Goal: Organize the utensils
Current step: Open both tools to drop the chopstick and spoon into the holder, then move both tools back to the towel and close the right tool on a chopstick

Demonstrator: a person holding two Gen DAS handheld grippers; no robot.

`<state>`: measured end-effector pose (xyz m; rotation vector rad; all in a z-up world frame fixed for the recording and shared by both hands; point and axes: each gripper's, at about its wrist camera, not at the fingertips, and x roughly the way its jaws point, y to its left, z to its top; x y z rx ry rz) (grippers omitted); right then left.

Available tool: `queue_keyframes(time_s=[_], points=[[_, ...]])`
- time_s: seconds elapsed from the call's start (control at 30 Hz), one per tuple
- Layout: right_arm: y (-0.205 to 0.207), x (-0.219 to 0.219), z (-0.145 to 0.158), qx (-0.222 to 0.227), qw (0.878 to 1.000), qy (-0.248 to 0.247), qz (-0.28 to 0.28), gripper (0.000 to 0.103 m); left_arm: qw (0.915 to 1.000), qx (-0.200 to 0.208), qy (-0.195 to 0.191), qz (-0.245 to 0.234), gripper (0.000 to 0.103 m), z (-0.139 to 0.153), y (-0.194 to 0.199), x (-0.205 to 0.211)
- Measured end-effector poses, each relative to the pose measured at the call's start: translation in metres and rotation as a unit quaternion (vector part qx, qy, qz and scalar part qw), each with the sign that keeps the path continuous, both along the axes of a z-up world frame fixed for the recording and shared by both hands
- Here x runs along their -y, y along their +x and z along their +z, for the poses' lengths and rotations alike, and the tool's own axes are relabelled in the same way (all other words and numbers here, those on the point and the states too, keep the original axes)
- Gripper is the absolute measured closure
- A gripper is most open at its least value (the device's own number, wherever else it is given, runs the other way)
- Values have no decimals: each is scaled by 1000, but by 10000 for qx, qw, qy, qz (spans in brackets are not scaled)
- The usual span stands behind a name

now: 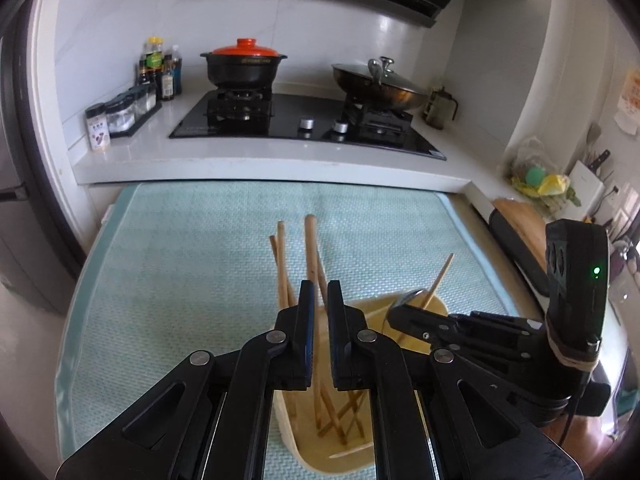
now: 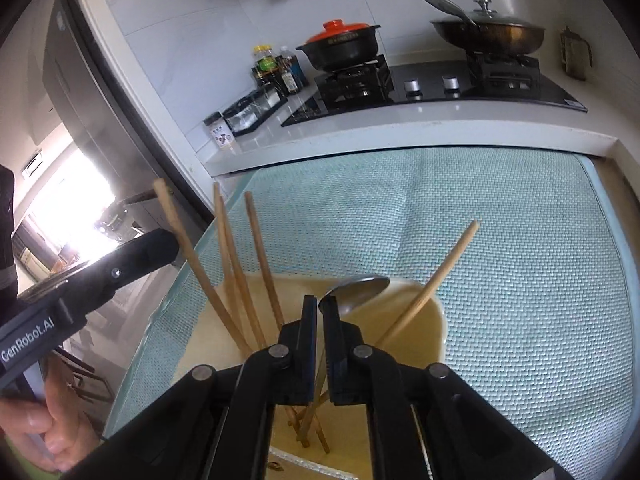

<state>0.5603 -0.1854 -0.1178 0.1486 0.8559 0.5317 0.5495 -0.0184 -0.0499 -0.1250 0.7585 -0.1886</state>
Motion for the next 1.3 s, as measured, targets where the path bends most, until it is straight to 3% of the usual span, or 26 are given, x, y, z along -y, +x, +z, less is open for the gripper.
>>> queue_keyframes(time_s=[0.03,0.13,0.17,0.27,0.33,0.37,0.5,0.63,0.77,0.9,1.0,1.1,1.3], points=[[1,2,2,-4,10000,49,-18,97,10000,-4,36,-4,88,0,2,1],[-8,8,17,43,9999,138,-32,95,9999,87,15,79,50,8,-3,-3],[-14,11,24,83,9998,167,-25,95,9998,162,-39,133,41,13,-8,-7],[-41,21,50,351,9993,150,31,87,9994,262,-183,144,35,26,-30,-18],[-68,31,65,616,9981,37,30,56,9994,296,-134,141,31,33,-53,-25],[-82,36,72,759,9971,-28,35,52,9994,300,-102,143,27,35,-67,-29],[-148,55,80,901,9955,-288,101,51,9998,182,13,127,15,31,-131,-47],[-215,69,60,943,9933,-661,39,51,9995,-64,243,177,12,5,-201,-61],[-279,80,22,1049,9868,-1230,-78,52,9980,-388,344,358,11,-39,-268,-68],[-319,91,-22,719,9895,-1226,-249,52,9947,-847,219,546,11,-86,-309,-66],[-328,91,-51,396,9921,-1158,-269,55,9932,-999,50,597,11,-107,-320,-61],[-324,90,-74,132,9937,-1090,-225,71,9923,-1094,177,556,11,-117,-315,-53],[-312,84,-91,-30,9955,-935,-149,79,9919,-1104,216,585,11,-127,-297,-49]])
